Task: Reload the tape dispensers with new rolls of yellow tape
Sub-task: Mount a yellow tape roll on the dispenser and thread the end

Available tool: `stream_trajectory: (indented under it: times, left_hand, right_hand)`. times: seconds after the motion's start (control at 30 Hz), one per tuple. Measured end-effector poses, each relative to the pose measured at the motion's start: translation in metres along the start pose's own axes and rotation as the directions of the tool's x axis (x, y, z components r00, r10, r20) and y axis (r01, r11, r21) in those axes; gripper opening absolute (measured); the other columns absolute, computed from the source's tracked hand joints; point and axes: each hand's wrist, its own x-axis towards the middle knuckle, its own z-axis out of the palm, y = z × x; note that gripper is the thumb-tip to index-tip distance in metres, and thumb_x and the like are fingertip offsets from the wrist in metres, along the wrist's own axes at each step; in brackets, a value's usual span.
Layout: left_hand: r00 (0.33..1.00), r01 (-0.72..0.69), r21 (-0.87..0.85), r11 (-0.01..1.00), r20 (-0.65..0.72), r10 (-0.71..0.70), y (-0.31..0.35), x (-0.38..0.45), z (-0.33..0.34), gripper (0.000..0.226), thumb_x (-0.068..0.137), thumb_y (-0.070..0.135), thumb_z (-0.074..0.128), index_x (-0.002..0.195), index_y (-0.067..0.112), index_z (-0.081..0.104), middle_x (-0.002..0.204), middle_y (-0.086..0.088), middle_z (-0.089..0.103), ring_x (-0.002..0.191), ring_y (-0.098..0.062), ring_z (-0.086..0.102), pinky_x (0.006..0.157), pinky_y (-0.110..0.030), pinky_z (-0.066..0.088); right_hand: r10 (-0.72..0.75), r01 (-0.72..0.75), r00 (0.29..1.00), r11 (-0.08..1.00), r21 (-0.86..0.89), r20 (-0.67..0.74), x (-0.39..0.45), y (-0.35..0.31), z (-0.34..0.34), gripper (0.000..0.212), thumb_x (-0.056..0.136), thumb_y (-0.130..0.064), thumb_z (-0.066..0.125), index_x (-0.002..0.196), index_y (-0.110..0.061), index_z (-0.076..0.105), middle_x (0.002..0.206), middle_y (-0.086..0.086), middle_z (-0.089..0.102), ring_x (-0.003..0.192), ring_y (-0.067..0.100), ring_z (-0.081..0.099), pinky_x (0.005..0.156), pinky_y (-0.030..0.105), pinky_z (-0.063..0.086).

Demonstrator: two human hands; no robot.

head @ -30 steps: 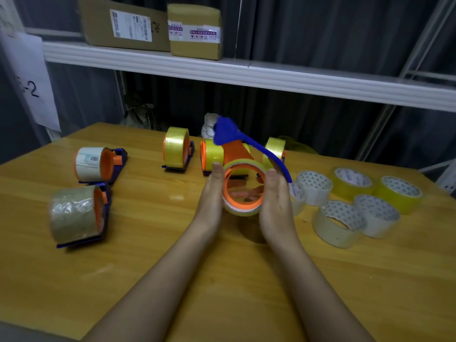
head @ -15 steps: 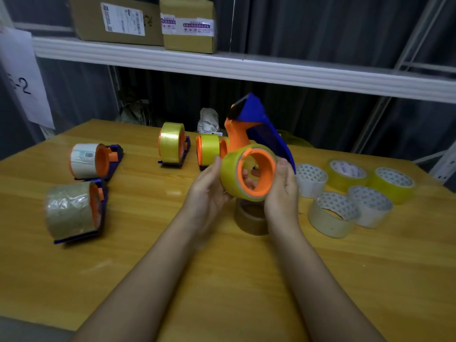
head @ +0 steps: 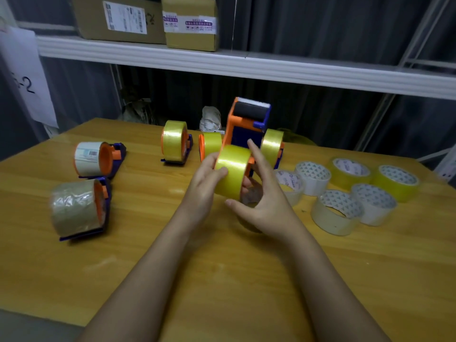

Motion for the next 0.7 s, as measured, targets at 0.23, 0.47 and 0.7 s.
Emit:
stream_trajectory:
  times: [0.23,0.47,0.7]
  left_hand:
    - [0.995,-0.039,0.081,0.996,0.094,0.031,0.0001,-0.0042,0.0008,0.034,0.081,0.012,0.04,0.112,0.021,0.049,0.088,0.001,0.062,0.078,-0.005,0.062,0.069,-0.017,0.049]
    - [0.993,-0.051,0.068,0.996,0.111,0.043,-0.0016,-0.0068,0.0035,0.036,0.083,0.011,0.043,0.116,0.022,0.049,0.098,0.004,0.063,0.089,-0.002,0.063,0.075,-0.017,0.049]
    - [0.997,-0.048,0.094,0.994,0.065,0.042,-0.0024,-0.0057,-0.0002,0.034,0.082,0.013,0.043,0.114,0.023,0.05,0.092,0.002,0.063,0.081,-0.005,0.063,0.071,-0.017,0.049]
  right_hand:
    - [0.051,-0.041,0.997,0.988,0.15,-0.062,-0.0071,-0.0024,-0.0055,0.088,0.072,-0.029,0.082,0.141,-0.046,0.032,0.14,-0.004,0.039,0.113,0.004,0.057,0.085,0.025,0.055]
    - [0.198,-0.165,0.972,0.958,0.233,-0.127,-0.0065,-0.0014,-0.002,0.073,0.077,-0.057,0.062,0.141,-0.037,0.034,0.123,0.001,0.061,0.092,0.012,0.068,0.077,0.042,0.059]
    - [0.07,-0.073,0.997,0.976,0.203,0.021,-0.0064,0.0029,-0.0054,0.087,0.081,-0.015,0.076,0.146,-0.043,0.025,0.138,-0.001,0.043,0.102,0.014,0.066,0.085,0.028,0.055]
